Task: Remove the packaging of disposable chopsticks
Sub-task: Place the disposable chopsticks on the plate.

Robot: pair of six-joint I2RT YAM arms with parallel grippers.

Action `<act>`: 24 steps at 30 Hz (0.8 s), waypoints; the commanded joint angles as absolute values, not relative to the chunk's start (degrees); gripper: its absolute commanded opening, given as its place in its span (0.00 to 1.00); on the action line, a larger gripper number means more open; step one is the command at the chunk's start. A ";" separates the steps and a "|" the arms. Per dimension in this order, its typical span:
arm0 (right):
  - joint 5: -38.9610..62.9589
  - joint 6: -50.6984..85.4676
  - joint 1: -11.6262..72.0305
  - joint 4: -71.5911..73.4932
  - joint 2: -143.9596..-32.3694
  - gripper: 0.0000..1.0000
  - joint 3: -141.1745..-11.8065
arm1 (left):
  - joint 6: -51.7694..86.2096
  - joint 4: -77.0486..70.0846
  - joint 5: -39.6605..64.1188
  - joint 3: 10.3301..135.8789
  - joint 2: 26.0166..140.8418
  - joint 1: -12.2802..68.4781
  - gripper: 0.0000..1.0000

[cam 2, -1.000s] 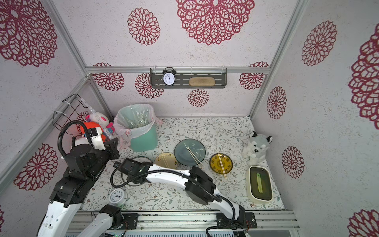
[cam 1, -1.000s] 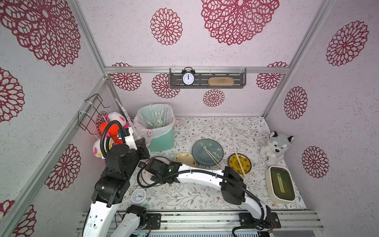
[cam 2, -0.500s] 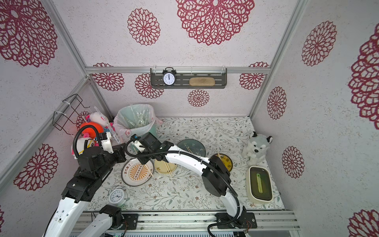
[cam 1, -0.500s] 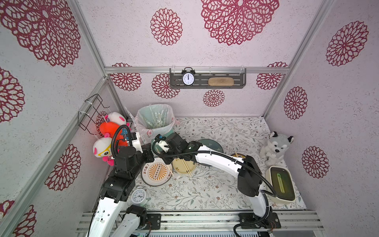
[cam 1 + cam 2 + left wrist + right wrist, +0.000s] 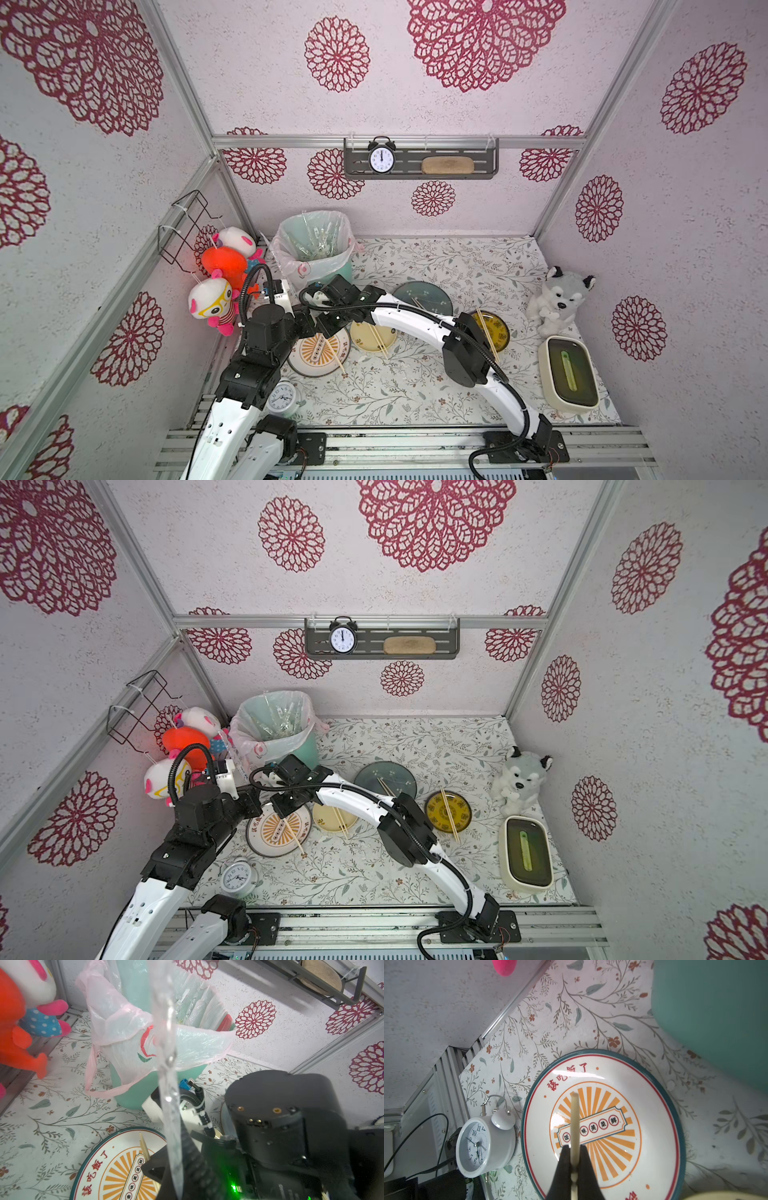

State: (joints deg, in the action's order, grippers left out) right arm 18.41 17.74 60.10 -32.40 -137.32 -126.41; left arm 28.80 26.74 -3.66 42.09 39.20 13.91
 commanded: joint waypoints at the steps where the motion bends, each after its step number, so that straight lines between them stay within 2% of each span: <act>1: 22.93 21.68 59.59 -34.69 -138.04 0.00 -130.70 | 29.70 23.61 -2.35 40.88 37.87 14.28 0.00; 7: 19.70 24.89 59.62 -33.78 -140.05 0.00 -131.93 | 30.83 22.32 -1.47 37.89 35.39 14.30 0.00; 13: 23.07 35.30 57.86 -17.85 -136.33 0.00 -119.74 | 31.35 19.57 -1.14 34.35 35.51 14.27 0.00; 22: 27.12 42.78 56.80 -3.74 -134.83 0.00 -111.60 | 32.15 14.94 1.19 30.95 39.81 14.33 0.00; 24: 27.05 43.51 56.71 -4.39 -135.63 0.00 -113.48 | 32.36 14.08 1.83 30.17 39.60 14.29 0.00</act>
State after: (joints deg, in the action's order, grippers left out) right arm 27.49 41.30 57.23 -9.54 -138.52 -112.16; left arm 31.51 17.52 0.80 30.85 40.12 14.00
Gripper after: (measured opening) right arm 0.064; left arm 0.038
